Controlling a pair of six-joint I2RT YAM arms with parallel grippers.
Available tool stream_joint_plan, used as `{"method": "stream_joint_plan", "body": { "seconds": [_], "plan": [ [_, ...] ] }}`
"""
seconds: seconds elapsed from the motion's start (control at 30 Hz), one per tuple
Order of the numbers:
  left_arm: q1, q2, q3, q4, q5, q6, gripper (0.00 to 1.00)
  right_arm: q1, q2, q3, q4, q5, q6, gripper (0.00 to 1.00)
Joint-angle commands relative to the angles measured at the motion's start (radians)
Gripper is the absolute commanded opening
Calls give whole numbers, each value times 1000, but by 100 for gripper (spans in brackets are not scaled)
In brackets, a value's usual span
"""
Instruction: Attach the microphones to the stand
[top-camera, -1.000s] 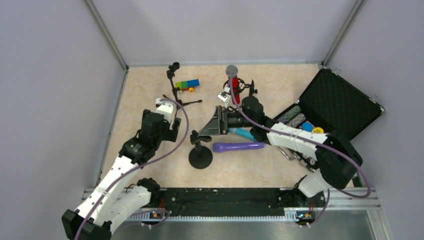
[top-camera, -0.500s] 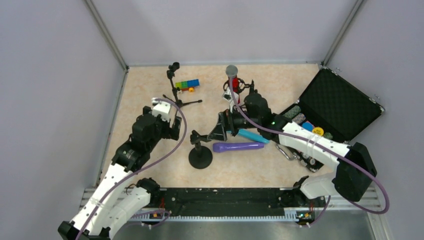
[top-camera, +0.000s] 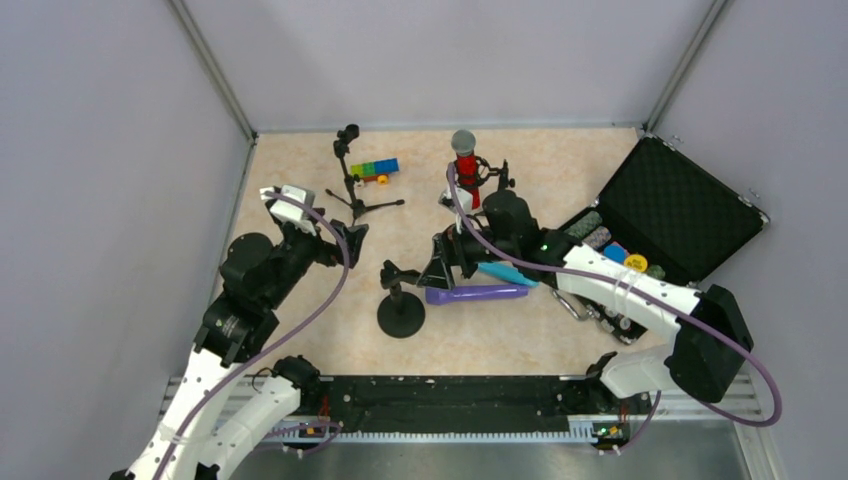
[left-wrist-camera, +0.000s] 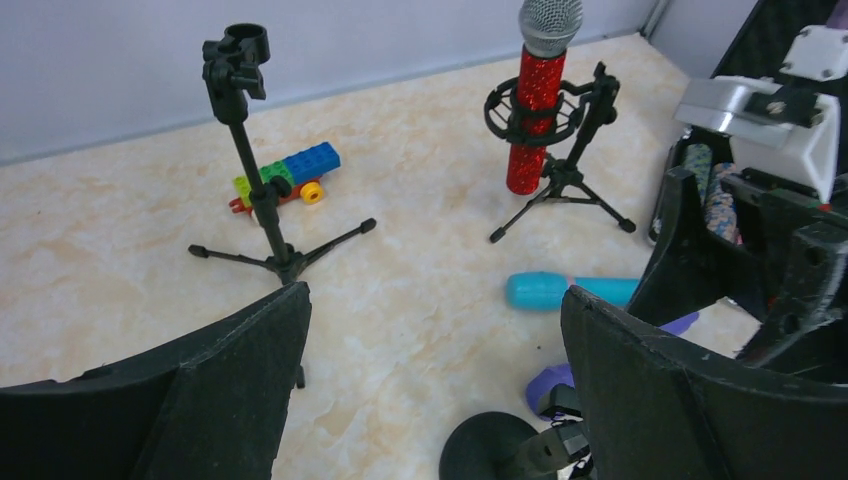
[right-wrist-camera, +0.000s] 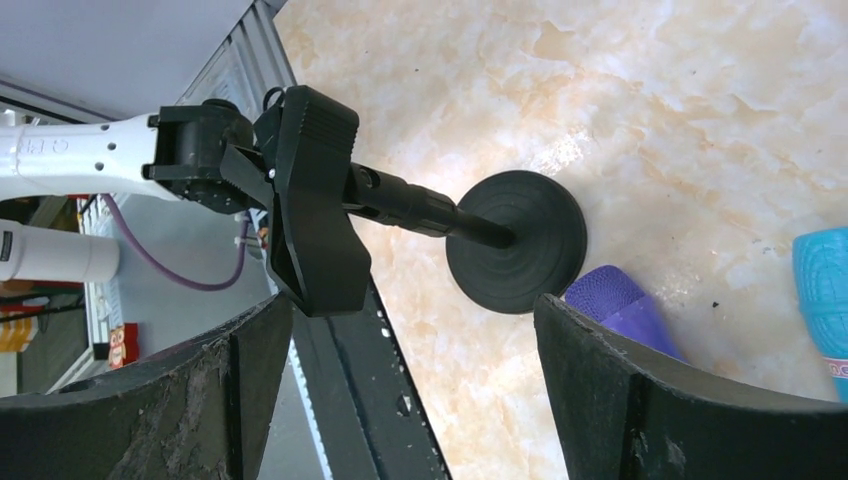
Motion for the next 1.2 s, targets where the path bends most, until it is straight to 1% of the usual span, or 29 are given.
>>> {"method": "stream_joint_plan", "body": {
  "seconds": [0.0,0.17,0.37,0.57,0.77,0.93,0.97,1.1,1.17],
  "plan": [
    [-1,-21,33,84,47,-58,99,10,-3,49,12,25,-20,87],
    [-1,-31,27,90,41,-69,99,10,-13,14,5,102,-8,87],
    [-1,-31,24,84,31,-83,99,11,-22,-13,10,132,8,88],
    [-1,-45,19,85,27,-98,99,10,-65,-54,63,64,11,88],
    [0,-46,4,83,17,-128,99,9,-114,-104,82,49,6,88],
    [-1,-30,-15,72,-2,-185,99,10,-166,-161,81,74,14,89],
    [0,-22,-17,67,-27,-197,99,10,-176,-174,76,79,16,89],
    [-1,24,-13,11,-51,-249,99,10,-240,-237,63,111,21,89],
    [1,51,-18,-9,-53,-293,99,10,-285,-262,31,140,16,89]
  ]
}}
